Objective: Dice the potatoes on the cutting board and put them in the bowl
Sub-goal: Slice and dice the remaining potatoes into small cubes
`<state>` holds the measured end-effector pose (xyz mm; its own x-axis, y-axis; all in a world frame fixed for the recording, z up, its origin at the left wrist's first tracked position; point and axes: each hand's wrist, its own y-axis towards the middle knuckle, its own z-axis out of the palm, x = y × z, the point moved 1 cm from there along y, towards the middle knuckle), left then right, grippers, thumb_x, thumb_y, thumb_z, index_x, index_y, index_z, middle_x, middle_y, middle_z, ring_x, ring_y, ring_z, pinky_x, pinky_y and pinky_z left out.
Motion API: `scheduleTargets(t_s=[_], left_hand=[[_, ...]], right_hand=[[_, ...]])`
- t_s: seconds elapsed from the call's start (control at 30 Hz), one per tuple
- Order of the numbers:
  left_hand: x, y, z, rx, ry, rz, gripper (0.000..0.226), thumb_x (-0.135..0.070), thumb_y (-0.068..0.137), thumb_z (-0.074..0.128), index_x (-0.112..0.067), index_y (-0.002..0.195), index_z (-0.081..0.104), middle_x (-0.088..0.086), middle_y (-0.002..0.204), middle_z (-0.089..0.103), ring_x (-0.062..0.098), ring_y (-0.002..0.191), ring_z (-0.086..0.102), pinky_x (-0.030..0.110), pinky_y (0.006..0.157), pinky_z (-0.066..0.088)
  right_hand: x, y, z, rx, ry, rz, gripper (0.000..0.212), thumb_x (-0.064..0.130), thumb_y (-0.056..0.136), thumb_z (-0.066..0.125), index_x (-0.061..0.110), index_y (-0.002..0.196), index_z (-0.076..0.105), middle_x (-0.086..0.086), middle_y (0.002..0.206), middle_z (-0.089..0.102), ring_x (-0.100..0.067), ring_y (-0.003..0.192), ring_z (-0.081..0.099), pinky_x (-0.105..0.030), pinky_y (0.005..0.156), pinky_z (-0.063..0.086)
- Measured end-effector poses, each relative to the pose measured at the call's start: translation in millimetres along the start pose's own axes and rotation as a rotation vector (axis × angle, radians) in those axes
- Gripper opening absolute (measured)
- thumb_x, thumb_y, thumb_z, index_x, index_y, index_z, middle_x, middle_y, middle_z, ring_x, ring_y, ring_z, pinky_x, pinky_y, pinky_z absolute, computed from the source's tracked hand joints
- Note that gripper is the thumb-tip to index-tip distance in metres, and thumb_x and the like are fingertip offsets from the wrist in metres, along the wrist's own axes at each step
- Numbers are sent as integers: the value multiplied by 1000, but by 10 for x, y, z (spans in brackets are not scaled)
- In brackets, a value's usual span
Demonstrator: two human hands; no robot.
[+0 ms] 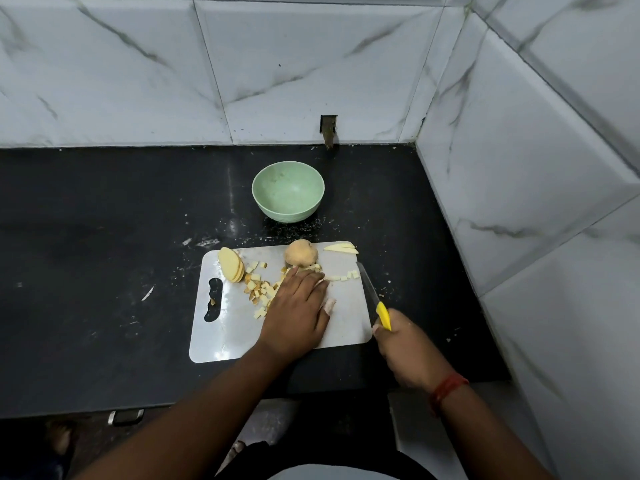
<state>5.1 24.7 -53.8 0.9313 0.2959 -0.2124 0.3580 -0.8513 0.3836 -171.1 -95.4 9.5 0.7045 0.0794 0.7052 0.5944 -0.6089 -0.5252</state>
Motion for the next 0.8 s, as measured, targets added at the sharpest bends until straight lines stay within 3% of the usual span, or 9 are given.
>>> scheduleTargets(t_s=[0.13, 0.27, 0.4, 0.5, 0.63, 0.8], left_hand=[[-169, 181, -50, 5, 7, 84, 46, -38, 105, 43, -6, 124, 70, 12, 131, 65, 29, 128, 55, 45, 126, 23], [-404, 406, 63, 223, 25, 264, 61, -49, 107, 33, -6, 144, 55, 13, 152, 50, 27, 144, 42, 45, 127, 20], [-410, 487, 136, 414, 140, 199, 81, -59, 103, 9, -5, 157, 36, 12, 165, 32, 26, 154, 24, 41, 130, 8], [-289, 391, 109, 395, 185, 161, 80, -58, 105, 13, -2, 151, 46, 13, 155, 47, 28, 147, 36, 42, 129, 14], [-169, 283, 62, 257, 158, 179, 65, -51, 107, 27, -3, 126, 67, 10, 127, 62, 27, 125, 54, 44, 126, 23], [-245, 594, 18, 292, 175, 84, 69, -54, 106, 27, -3, 148, 49, 16, 153, 48, 31, 143, 41, 43, 127, 15]], right_hand=[[40, -6, -118, -65, 123, -23, 18, 29, 97, 47, 18, 82, 48, -2, 62, 46, -12, 44, 37, -24, 42, 28], [107, 2, -160, -93, 232, -28, 14, 21, 98, 46, 16, 86, 50, -2, 58, 43, -10, 41, 33, -20, 38, 26], [121, 17, -183, -92, 218, -24, 14, 22, 99, 47, 14, 88, 51, -2, 58, 43, -10, 43, 34, -22, 40, 27], [95, 7, -191, -77, 199, -19, 16, 24, 100, 46, 16, 86, 50, 0, 58, 43, -8, 41, 34, -21, 38, 28], [57, 4, -170, -57, 193, -23, 18, 25, 100, 46, 18, 84, 48, 1, 58, 42, -8, 40, 33, -20, 37, 28], [20, 27, -173, -59, 198, -36, 17, 26, 100, 47, 18, 85, 48, 1, 58, 42, -8, 40, 34, -20, 38, 28]])
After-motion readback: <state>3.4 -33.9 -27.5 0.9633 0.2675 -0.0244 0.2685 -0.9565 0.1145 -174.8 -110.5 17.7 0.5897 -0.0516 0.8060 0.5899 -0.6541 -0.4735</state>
